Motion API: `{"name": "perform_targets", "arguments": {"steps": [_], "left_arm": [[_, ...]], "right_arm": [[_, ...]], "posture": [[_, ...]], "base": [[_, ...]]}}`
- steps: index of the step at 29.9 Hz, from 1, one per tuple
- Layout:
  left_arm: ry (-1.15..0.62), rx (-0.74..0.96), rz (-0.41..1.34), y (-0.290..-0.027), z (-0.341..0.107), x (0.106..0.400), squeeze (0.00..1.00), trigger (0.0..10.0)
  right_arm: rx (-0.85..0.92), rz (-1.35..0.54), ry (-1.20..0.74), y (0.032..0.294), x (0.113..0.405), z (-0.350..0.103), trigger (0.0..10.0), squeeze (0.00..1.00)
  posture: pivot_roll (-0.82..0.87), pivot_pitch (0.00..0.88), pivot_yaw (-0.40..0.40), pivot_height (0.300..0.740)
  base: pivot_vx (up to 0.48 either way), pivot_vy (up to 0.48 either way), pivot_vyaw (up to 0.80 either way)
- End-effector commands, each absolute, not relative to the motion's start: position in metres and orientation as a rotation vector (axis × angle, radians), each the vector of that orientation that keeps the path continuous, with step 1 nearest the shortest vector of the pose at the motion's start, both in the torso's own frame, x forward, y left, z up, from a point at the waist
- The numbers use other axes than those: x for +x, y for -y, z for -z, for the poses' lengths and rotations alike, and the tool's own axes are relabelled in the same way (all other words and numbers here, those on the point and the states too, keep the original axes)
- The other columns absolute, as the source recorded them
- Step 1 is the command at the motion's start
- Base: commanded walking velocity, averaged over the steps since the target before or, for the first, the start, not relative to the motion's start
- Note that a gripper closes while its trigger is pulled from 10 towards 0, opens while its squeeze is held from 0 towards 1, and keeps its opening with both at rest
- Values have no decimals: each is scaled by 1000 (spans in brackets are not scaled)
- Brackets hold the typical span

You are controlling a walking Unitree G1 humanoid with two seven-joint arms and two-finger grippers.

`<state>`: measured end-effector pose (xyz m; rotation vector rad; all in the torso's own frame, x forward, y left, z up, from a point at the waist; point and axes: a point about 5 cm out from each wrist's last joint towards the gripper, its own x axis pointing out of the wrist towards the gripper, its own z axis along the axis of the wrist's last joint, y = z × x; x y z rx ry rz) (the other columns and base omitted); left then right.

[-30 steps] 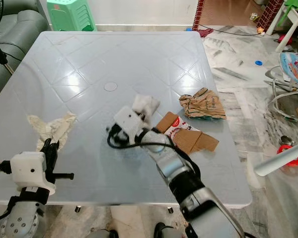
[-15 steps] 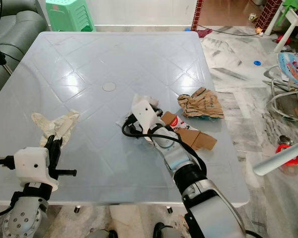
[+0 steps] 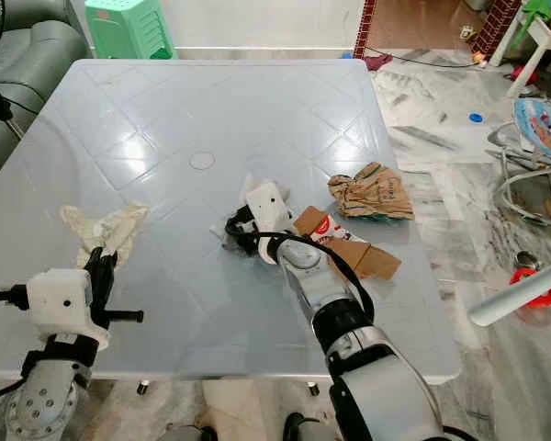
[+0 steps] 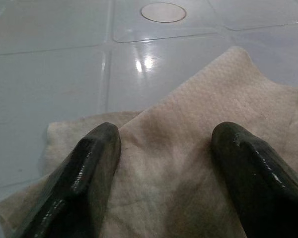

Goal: Picking trash to rubbish bin

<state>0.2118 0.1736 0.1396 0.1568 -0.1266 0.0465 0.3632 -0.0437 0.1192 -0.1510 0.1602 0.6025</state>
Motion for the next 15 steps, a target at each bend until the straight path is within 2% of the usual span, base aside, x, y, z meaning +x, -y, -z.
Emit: {"name": "perform_targets", "arguments": {"steps": [1,15], "left_arm": [[108,157,-38,-172,-137,211,0,0],[118,138,-27,-169,-139,217,0,0]], "right_arm": [[-135,-612,-181,43,361,-115,0,0],[-100,-643,-178,41,357,-112,0,0]], "posture": [[37,149,-41,740],[36,148,-41,740]], "base": [[0,0,0],[0,0,0]]}}
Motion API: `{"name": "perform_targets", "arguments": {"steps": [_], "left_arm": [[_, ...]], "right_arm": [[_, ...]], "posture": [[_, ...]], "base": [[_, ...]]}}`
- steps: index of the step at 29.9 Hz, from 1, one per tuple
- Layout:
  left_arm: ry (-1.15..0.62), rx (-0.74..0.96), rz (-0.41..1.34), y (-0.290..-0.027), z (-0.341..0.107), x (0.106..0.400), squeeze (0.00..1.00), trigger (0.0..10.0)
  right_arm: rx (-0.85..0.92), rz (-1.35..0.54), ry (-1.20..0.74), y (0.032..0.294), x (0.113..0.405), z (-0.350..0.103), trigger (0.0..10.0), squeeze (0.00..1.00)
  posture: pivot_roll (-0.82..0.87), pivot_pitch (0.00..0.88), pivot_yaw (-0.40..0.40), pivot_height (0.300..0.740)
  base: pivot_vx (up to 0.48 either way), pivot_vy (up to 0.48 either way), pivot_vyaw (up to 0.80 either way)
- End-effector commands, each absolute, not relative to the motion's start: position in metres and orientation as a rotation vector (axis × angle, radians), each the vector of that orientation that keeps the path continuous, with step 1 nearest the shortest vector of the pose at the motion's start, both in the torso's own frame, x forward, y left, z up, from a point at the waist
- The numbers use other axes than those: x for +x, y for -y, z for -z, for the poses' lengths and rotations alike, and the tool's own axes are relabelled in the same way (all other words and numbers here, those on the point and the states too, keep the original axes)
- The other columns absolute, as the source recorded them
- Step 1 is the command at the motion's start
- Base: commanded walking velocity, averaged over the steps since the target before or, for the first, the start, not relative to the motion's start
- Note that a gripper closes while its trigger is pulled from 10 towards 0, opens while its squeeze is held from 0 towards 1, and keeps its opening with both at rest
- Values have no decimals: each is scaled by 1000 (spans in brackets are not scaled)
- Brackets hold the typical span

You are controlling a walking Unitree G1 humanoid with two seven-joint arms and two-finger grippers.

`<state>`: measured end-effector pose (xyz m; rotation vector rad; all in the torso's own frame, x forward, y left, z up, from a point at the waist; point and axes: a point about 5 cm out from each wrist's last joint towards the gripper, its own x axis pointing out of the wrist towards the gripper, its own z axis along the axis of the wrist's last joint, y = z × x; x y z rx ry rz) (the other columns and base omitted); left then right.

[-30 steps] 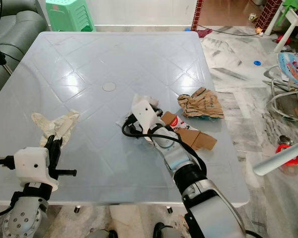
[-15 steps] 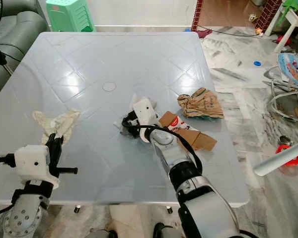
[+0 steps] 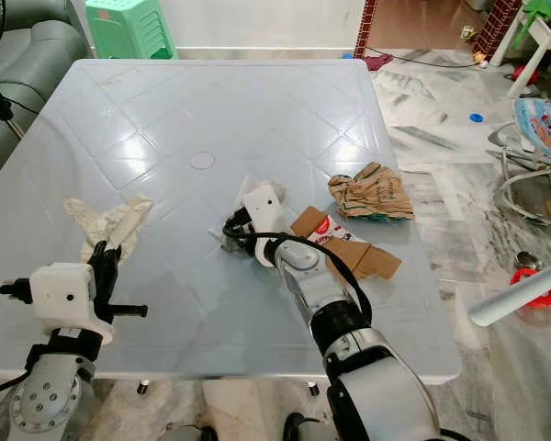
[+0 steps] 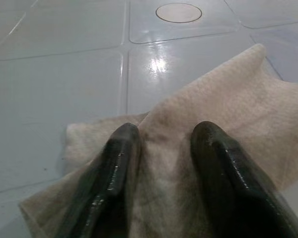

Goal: Picking trash to rubbish bin

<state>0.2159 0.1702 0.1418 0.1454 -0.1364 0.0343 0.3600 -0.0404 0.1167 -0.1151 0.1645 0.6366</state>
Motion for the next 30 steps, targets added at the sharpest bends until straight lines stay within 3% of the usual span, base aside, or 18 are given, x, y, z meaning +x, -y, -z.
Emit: {"name": "perform_targets", "arguments": {"steps": [1,16,30], "left_arm": [[118,138,-27,-169,-139,217,0,0],[184,111,-4,-160,-150,236,0,0],[223,111,-32,-166,-159,256,0,0]], "right_arm": [[-100,-643,-178,41,357,-112,0,0],[-6,-589,-24,50,353,-132,0,0],[49,-350,134,93,330,-151,0,0]], "posture": [[36,148,-41,740],[18,134,-27,740],[-8,107,-8,740]], "base": [[0,0,0],[0,0,0],[0,0,0]]}}
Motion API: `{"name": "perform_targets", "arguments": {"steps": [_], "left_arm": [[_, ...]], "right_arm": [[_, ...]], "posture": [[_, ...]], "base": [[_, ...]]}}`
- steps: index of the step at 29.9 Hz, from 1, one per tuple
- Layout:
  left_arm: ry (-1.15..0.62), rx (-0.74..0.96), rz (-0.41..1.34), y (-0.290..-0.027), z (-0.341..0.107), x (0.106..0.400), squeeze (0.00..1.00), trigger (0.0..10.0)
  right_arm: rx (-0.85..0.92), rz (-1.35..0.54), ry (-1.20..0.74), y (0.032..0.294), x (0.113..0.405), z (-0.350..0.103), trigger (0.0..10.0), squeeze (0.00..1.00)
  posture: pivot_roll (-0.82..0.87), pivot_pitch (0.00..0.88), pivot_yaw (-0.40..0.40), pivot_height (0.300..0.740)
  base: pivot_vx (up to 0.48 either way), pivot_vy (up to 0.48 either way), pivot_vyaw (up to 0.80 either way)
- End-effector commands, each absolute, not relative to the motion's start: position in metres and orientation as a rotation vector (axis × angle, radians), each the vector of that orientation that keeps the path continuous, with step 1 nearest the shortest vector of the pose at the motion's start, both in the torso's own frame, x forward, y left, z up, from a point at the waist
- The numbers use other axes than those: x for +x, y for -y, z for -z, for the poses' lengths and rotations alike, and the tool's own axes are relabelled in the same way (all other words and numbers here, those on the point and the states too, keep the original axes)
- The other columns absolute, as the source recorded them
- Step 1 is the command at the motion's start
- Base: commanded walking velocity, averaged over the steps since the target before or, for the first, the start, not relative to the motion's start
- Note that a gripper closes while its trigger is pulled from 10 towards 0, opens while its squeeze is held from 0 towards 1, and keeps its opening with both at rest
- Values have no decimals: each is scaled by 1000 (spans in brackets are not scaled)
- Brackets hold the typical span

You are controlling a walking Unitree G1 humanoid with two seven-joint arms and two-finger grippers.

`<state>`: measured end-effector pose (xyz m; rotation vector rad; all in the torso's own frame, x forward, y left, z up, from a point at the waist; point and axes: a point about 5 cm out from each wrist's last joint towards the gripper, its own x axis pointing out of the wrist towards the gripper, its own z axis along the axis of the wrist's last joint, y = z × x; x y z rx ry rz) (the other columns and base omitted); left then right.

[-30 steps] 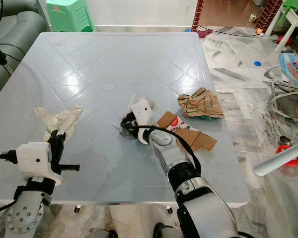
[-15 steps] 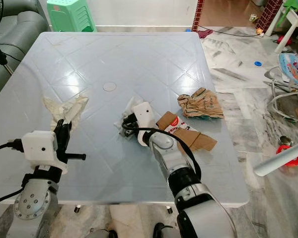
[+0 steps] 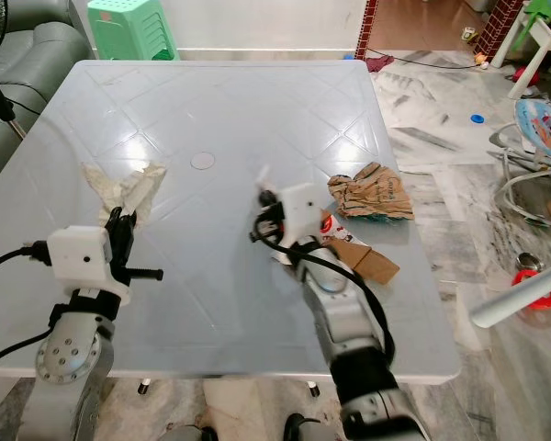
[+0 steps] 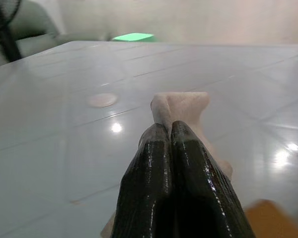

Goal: Picking trash to rubbish bin

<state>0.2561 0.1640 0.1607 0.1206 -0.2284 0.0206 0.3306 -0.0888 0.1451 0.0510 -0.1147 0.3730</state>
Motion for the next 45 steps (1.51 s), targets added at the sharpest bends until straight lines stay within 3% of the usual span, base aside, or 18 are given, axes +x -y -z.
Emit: {"name": "perform_targets", "arguments": {"steps": [1,9,17,19,20,21,24,26,27,28,30,39,40,41,43,44,45], "left_arm": [[225,109,-34,-167,-159,258,0,0],[247,109,-36,-169,-166,268,0,0],[190,71,-25,-165,-161,276,0,0],[173,47,-31,-163,-160,278,0,353],[165,33,-24,-160,-160,279,0,2627],[159,21,-11,-157,-160,281,0,3255],[166,-7,-13,-155,-162,282,0,3451],[166,-14,-7,-154,-163,282,0,2941],[161,-21,-1,-153,-163,282,0,3137],[155,-30,6,-152,-162,282,0,4235],[155,-36,7,-151,-162,283,0,4510],[159,-69,1,-152,-166,284,0,4314],[155,-73,2,-152,-164,283,0,3686],[150,-75,2,-152,-163,282,0,3804],[146,-78,3,-152,-162,282,0,3882],[144,-78,4,-152,-162,281,0,3804],[144,-78,5,-152,-162,281,0,3804]], "right_arm": [[34,-327,151,98,329,-154,0,0],[-101,-113,300,140,324,-192,0,0],[-191,62,320,169,317,-200,0,0],[-198,94,308,175,315,-198,0,0],[-192,108,293,178,314,-195,0,0],[-181,126,273,182,313,-192,0,0],[-159,141,253,185,312,-189,0,0],[-162,131,253,185,311,-189,0,0],[-156,121,253,183,311,-189,0,0],[-146,107,253,182,312,-189,0,0],[-150,95,256,178,313,-190,0,0],[-127,57,257,171,318,-195,0,0],[-126,53,256,170,318,-195,471,0],[-125,50,254,170,318,-195,1451,0],[-123,45,253,169,318,-195,1725,0],[-120,41,252,168,318,-195,2706,0],[-119,39,251,168,318,-195,2706,0]], "posture": [[-13,102,-4,740],[-20,75,24,740],[-37,56,39,740],[-40,54,40,740],[-42,54,38,740],[-44,51,36,740],[-47,51,35,740],[-48,50,33,740],[-49,50,30,740],[-48,48,27,740],[-48,48,24,740],[-42,55,9,740],[-41,57,7,740],[-42,59,8,740],[-42,59,8,740],[-43,62,5,740],[-43,62,5,740]], "base": [[0,0,0],[0,0,0],[0,0,0],[0,0,0],[0,0,0],[0,0,0],[0,0,0],[0,0,0],[0,0,0],[0,0,0],[0,0,0],[0,0,0],[0,0,0],[0,0,0],[0,0,0],[0,251,0],[0,251,0]]}}
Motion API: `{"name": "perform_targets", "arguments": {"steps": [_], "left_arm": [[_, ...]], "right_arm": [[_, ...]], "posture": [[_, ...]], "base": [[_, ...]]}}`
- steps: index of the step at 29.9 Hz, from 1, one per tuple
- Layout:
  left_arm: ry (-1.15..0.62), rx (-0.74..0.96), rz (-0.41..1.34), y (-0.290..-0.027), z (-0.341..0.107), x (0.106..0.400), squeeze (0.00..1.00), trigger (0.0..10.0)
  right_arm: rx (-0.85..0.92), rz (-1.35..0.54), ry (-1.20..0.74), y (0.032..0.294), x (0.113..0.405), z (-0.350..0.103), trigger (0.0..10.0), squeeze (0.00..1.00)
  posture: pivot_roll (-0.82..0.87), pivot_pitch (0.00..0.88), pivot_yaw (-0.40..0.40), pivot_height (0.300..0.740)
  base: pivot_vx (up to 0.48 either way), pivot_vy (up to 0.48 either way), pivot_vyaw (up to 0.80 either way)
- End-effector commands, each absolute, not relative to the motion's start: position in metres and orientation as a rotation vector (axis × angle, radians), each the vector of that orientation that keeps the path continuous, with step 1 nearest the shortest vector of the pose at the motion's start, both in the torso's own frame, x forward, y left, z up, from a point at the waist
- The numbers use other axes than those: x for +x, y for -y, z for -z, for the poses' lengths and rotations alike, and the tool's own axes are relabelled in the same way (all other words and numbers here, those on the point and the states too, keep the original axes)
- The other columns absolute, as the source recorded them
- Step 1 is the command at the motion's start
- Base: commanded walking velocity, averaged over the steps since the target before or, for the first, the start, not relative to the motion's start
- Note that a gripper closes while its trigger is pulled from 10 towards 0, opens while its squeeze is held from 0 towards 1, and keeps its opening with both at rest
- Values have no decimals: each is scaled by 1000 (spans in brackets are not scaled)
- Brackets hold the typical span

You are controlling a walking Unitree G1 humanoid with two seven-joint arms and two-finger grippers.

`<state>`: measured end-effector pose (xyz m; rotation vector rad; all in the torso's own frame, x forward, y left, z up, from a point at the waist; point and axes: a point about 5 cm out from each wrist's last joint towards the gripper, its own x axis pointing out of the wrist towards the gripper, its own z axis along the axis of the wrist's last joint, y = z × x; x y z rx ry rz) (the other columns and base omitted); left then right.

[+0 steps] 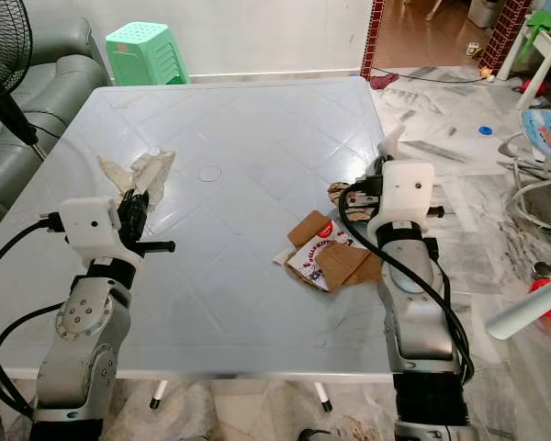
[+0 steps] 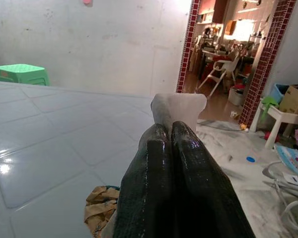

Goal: Picking trash to rubbish bin

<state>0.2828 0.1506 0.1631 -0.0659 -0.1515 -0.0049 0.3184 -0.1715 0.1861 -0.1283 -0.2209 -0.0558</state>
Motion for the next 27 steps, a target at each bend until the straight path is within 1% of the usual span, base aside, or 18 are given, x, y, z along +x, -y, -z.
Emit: {"name": "perform_targets", "arguments": {"steps": [1,3,4,5,11,12,16,20,27], "left_arm": [[142,-79,5,-152,-162,281,0,3804],[140,-81,4,-152,-161,281,0,3765],[139,-82,5,-152,-161,281,0,3608],[138,-83,6,-152,-161,281,0,3647],[128,-83,11,-152,-160,281,0,3647],[127,-83,12,-152,-160,281,0,3490],[127,-82,13,-152,-160,281,0,3451],[125,-82,17,-153,-159,282,0,3176],[120,-80,21,-153,-159,281,0,3294]], "right_arm": [[-119,35,250,168,317,-195,3765,0],[-120,30,249,167,317,-195,3882,0],[-119,27,247,167,317,-195,8667,0],[-118,25,246,166,317,-195,10000,0],[-114,14,238,166,317,-195,10000,0],[-113,11,238,165,318,-195,10000,0],[-111,5,238,164,318,-195,10000,0],[-110,-2,236,163,319,-195,10000,0],[-104,-2,235,163,319,-195,10000,0]], "posture": [[-44,62,3,740],[-44,62,3,740],[-44,62,3,740],[-44,62,3,740],[-42,65,1,740],[-42,65,1,740],[-42,63,1,740],[-41,60,0,740],[-38,60,2,740]], "base": [[0,289,0],[0,291,0],[0,322,0],[0,322,0],[0,338,0],[0,368,0],[0,374,0],[0,373,0],[0,379,0]]}}
